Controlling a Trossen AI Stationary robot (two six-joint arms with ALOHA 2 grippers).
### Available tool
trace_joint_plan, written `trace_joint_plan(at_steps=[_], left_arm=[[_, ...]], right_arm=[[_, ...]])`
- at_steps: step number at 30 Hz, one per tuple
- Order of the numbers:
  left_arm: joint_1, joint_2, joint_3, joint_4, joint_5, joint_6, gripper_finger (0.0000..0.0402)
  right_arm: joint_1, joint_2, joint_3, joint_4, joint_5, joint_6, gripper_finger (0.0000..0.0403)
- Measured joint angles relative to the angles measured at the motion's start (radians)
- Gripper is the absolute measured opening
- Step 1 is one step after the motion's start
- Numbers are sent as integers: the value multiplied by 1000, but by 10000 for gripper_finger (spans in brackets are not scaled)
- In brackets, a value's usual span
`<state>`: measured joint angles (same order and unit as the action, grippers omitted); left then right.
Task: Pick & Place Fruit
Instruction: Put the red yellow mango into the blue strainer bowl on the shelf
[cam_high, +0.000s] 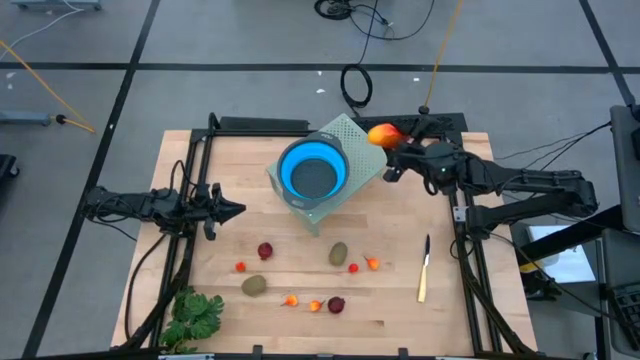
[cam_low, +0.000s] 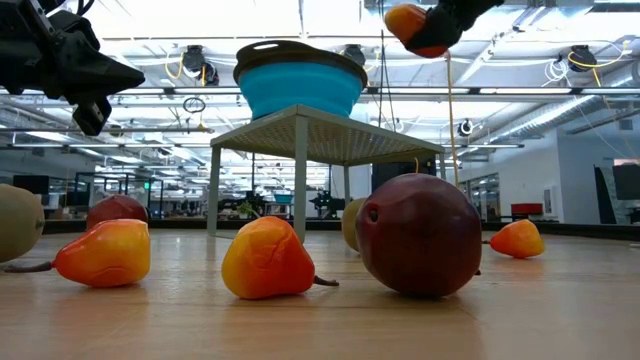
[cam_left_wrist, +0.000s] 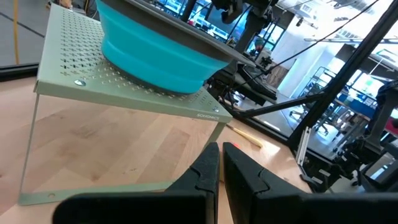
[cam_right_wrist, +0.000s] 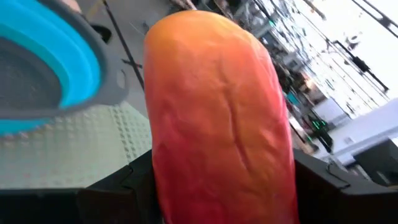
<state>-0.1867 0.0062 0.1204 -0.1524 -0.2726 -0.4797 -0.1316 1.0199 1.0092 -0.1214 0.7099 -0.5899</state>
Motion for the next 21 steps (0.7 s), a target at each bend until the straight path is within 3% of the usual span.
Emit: trace_joint_plan(at_steps=[12, 21], left_arm=[[0, 0, 0, 0, -19, -1, 19], [0, 0, 0, 0, -18, -6, 19]], right_arm=[[0, 39, 3, 170, -192, 2, 238], [0, 157, 148, 137, -244, 39, 238]])
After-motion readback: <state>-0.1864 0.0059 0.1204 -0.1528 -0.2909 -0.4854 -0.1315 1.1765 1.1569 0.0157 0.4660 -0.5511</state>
